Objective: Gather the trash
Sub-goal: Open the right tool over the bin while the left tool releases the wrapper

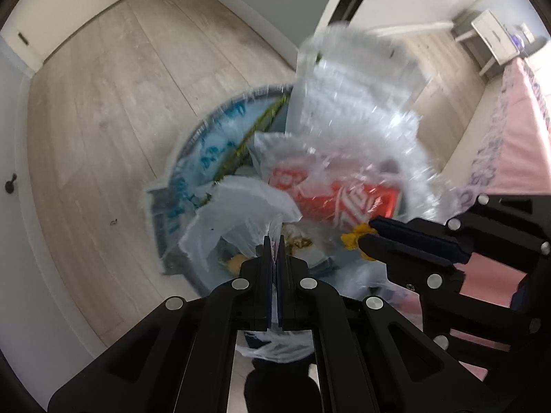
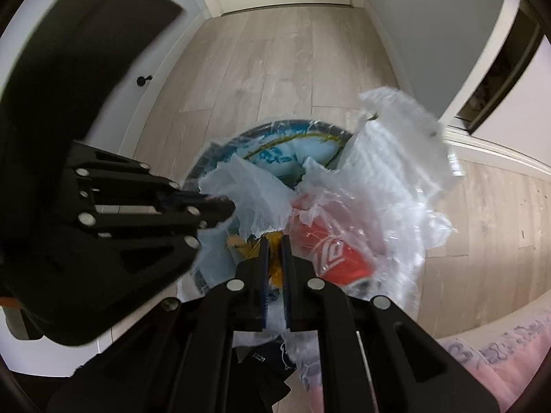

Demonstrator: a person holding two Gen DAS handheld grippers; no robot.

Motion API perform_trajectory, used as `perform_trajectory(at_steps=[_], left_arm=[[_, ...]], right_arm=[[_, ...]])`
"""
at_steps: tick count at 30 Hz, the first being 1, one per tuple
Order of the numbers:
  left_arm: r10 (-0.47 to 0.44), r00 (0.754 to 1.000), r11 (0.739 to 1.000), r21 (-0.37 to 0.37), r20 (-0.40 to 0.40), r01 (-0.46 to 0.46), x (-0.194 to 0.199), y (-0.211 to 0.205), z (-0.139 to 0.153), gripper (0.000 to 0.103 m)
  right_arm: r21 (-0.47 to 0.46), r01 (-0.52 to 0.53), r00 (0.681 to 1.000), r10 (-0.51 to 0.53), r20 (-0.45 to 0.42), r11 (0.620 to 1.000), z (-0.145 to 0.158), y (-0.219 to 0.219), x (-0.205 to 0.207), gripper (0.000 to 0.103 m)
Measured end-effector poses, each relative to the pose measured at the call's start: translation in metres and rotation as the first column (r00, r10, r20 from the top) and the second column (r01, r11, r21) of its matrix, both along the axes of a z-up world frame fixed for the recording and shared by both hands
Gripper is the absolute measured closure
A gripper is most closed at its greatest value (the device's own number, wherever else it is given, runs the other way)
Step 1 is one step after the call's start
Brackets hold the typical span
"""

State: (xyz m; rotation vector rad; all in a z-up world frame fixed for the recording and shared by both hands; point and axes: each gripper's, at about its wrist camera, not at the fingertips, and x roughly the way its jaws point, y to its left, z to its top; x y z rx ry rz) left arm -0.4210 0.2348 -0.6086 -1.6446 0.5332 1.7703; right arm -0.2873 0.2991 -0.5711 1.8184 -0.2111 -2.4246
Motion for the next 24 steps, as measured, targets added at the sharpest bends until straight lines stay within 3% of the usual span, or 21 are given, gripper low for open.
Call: perform_trajectory(at_steps=[5,9,18,21,24], left_arm=[[-0.022,1.000,1.000,-0.020,-0.004,0.022,-0.001,0.001,-0.025,0.102],[-0.034,0.999,0.999,-0.021,-0.006,0.034,-0.004,0.005,-0.039,0.102],[-0.055,0.998,0.998,-0.015,-0.023,0.054,0.006,0.008,-0.043,0.101],[-0.101,0.993,0.995,-0.024,-0.067,0.099,0.014,0.010,-0.035,0.096],[-0.108,0.991,0.994,-0.024,-0.076,0.106,0.015,0.009,-0.029,0.080]], right_arm=[[0.029,-0.064,0.998,0.064,0.005,0.998,-0.024,-0.006,-0.005,0.095],[0.036,-0.058,0.998,0.058,0.009,0.998,-0.037,-0.002,-0.007,0.095],[0.035,-0.062,0.998,0.063,-0.009,0.997,-0.044,-0.002,-0.001,0.095],[0.048,-0.066,0.998,0.067,-0.023,0.997,-0.041,-0.006,0.002,0.095],[0.063,-0.052,0.998,0.054,-0.032,0.997,-0.036,-0.005,0.005,0.095]])
